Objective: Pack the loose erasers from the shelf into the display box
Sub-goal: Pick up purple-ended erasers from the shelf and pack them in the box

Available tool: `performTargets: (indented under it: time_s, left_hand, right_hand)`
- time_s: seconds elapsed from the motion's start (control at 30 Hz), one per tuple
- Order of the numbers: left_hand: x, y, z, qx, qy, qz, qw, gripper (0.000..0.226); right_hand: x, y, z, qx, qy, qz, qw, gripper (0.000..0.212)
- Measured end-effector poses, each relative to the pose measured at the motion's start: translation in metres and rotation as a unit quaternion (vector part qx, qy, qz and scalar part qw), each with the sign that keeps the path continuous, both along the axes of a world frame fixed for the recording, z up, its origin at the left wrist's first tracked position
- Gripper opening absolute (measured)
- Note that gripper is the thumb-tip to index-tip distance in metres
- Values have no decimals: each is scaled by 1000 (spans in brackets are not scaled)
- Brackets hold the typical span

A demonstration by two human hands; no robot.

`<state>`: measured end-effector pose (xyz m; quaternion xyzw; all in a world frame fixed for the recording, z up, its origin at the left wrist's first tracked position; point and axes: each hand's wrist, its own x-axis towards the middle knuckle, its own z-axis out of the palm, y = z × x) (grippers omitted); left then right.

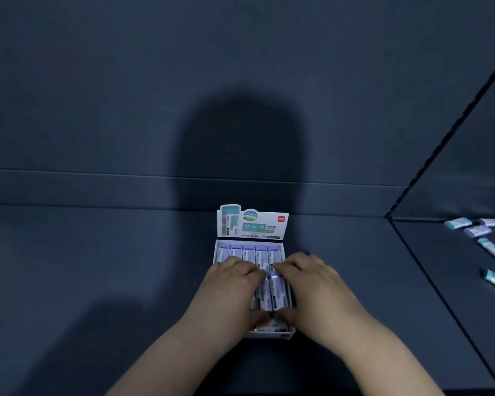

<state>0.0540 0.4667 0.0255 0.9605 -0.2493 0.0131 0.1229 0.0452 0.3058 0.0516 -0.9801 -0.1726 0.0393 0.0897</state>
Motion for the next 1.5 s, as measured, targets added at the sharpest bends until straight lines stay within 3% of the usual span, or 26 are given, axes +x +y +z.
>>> performTargets:
  time_s: [0.27,0.5,0.8,1.0,1.17,1.23,1.37,1.5]
  left_hand:
    - [-3,0,-6,2,-34,-27,999,50]
    - [-3,-4,-16,-31,-72,-20,997,34]
    - [-5,-2,-15,-30,-67,-18,997,40]
    - [-29,-4,-7,-40,-78,-37,995,42]
    - [-44,-30,-1,23,-117,-25,993,39]
    - [-45,-46,0,47,-129,-12,991,48]
    - [-53,-93,4,48,-126,16,991,59]
    - [-62,-164,4,41,-141,27,989,54]
  right_hand:
    - [1,2,3,-30,5,10,999,49]
    - [-6,4,-5,-6,-21,-17,1000,45]
    - [-22,7,-20,-7,-82,-70,994,46]
    - [-43,-1,-16,50,-113,-104,987,37]
    - [-57,-36,-16,28,-110,-114,987,43]
    - [-60,-58,-11,21,-102,-112,988,47]
    - [-66,-113,-6,32,-70,-94,993,60]
    - [-74,-184,-4,32,-51,-86,995,64]
